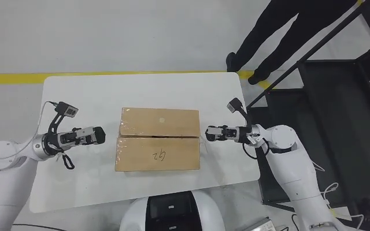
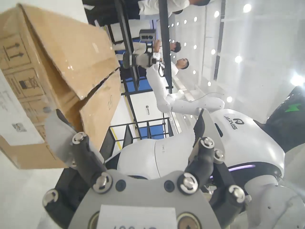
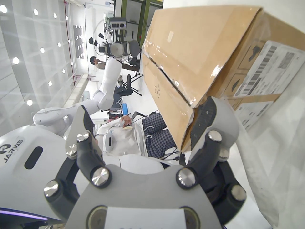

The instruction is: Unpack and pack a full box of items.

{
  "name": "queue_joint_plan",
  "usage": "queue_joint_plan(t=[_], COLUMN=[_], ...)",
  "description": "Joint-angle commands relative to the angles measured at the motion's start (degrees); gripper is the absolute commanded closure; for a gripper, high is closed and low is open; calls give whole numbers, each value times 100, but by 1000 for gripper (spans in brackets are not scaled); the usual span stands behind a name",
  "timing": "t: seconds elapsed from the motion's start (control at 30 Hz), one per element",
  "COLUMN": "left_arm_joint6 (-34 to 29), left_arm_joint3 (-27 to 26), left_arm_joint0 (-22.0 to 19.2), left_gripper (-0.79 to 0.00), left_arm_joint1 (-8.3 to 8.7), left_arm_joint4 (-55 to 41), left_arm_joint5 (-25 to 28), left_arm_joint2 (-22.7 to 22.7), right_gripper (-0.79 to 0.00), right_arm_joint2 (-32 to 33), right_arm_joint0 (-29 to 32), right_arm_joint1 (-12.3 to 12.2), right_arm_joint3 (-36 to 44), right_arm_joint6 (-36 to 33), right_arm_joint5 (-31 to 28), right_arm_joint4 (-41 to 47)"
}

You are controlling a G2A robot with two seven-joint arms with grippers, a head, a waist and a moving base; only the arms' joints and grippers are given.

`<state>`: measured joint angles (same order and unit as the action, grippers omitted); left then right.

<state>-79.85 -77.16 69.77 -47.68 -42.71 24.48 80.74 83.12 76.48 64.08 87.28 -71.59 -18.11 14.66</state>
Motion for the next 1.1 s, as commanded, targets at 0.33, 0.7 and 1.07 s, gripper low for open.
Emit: queue_joint_plan(t=[0.33, 0.7, 1.07], left_arm_joint6=[436, 545, 183], left_arm_joint3=[-10, 127, -66], left_arm_joint0=[-33, -53, 49], left_gripper=[-785, -785, -785], left_arm_joint1=[-89, -132, -153], left_arm_joint4=[229, -6, 26], left_arm_joint5=[432, 540, 179], left_arm_joint2=[-315, -310, -490], right_gripper=[-785, -785, -785], right_arm_joint2=[-471, -709, -822], right_arm_joint0=[-9, 39, 551], right_arm_joint1=[18, -3, -107], right_arm_joint3=[-297, -65, 844], right_arm_joint6=[324, -210, -1482], right_arm_joint5=[-265, -277, 61], right_arm_joint4=[31, 848, 1741])
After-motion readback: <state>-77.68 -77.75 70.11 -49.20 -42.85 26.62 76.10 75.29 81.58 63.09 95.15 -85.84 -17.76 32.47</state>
